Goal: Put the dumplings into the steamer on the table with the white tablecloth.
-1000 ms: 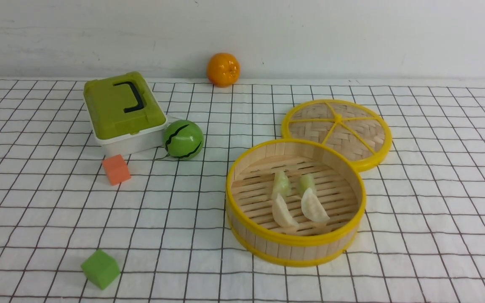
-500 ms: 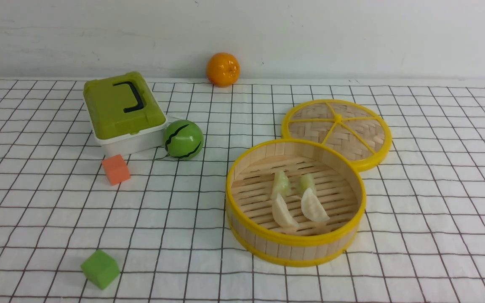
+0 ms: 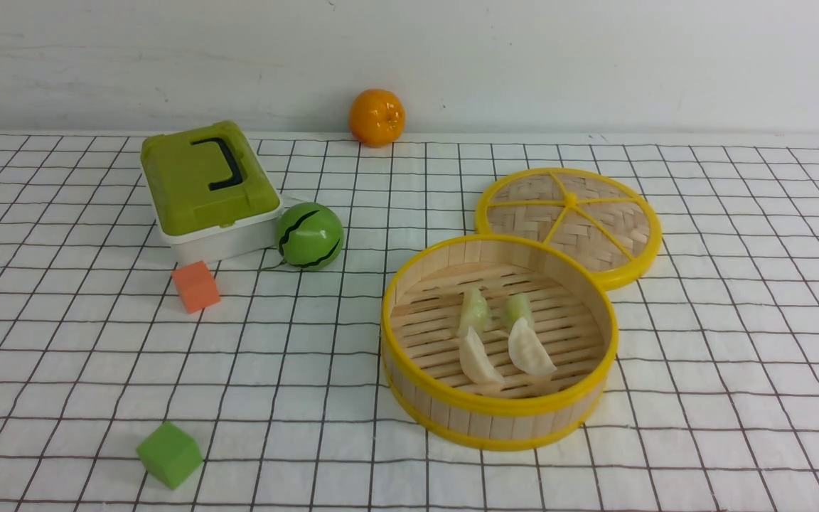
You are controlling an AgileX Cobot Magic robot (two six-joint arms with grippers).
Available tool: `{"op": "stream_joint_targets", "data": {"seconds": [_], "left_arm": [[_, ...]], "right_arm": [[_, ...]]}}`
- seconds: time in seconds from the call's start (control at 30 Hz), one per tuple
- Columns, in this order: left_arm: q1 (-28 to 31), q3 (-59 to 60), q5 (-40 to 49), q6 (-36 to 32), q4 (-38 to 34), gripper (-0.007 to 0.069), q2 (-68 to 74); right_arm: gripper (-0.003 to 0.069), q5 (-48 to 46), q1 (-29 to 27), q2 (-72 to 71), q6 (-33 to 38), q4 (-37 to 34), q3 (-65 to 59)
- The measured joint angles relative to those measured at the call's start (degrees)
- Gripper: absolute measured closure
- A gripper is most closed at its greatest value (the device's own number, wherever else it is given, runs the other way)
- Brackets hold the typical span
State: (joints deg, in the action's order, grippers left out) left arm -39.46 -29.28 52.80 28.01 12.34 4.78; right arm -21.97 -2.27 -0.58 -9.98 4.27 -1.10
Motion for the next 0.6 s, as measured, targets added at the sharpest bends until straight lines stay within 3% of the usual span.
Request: {"op": "stream_joint_targets", "data": {"seconds": [0.43, 0.6], "left_arm": [[0.0, 0.0, -0.2, 0.0, -0.9, 0.0482, 0.0], [0.0, 0.7, -6.0, -0.1, -1.2, 0.0491, -0.2]], "right_arm": [[0.0650, 0.0, 0.0, 0.0, 0.0, 0.0, 0.0], [0.0648, 0.0, 0.0, 0.0, 0.0, 0.0, 0.0]]}}
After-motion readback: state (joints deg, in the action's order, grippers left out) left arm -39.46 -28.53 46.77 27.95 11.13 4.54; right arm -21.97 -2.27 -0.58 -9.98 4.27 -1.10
